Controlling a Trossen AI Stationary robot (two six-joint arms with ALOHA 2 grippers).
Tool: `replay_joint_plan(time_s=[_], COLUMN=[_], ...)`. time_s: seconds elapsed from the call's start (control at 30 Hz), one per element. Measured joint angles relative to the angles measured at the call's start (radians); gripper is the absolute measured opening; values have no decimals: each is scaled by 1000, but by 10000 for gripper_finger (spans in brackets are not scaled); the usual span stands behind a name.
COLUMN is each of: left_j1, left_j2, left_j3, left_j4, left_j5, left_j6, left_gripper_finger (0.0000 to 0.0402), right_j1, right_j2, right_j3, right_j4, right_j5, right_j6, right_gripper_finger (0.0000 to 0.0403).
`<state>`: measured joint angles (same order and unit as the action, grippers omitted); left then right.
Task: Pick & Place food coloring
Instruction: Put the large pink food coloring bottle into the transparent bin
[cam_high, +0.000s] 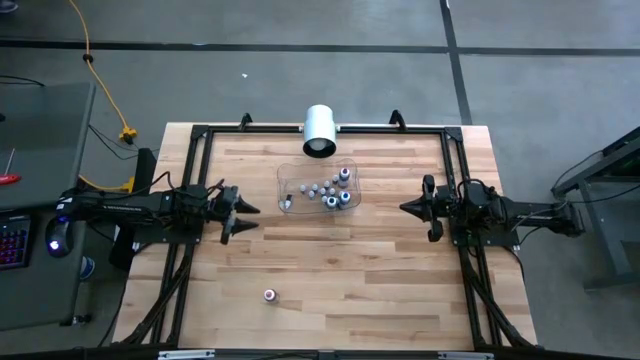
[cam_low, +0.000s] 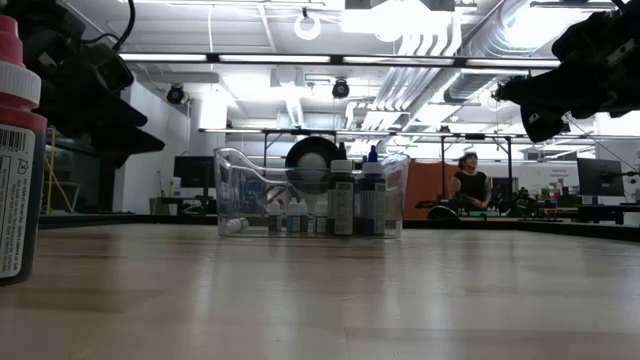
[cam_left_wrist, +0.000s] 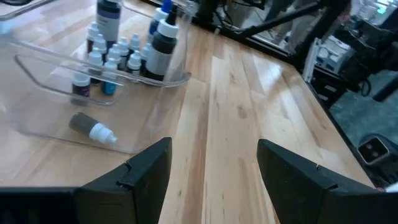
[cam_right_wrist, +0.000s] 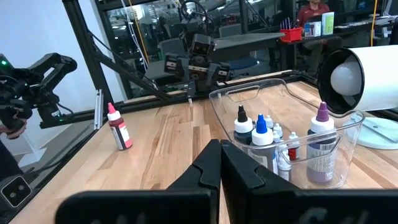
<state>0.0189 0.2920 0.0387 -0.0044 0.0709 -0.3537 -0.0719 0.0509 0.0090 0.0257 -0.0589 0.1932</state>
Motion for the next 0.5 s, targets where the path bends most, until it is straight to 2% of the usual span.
replay_joint_plan(time_s=[0.23, 0.37, 0.5], left_j1=[0, 0, 0], left_j2=[0, -9, -9], left_j3=[0, -2, -1], left_j4=[3, 88, 132], left_j5=[-9, -1, -11], left_j6=[-29, -144, -122], left_gripper_finger=[234, 234, 234], right_j1=[0, 0, 0], right_j2=[0, 0, 0], right_j3=[0, 0, 0], right_j4=[0, 0, 0], right_j5=[0, 0, 0], right_j6=[0, 0, 0], right_gripper_finger=[0, 0, 0])
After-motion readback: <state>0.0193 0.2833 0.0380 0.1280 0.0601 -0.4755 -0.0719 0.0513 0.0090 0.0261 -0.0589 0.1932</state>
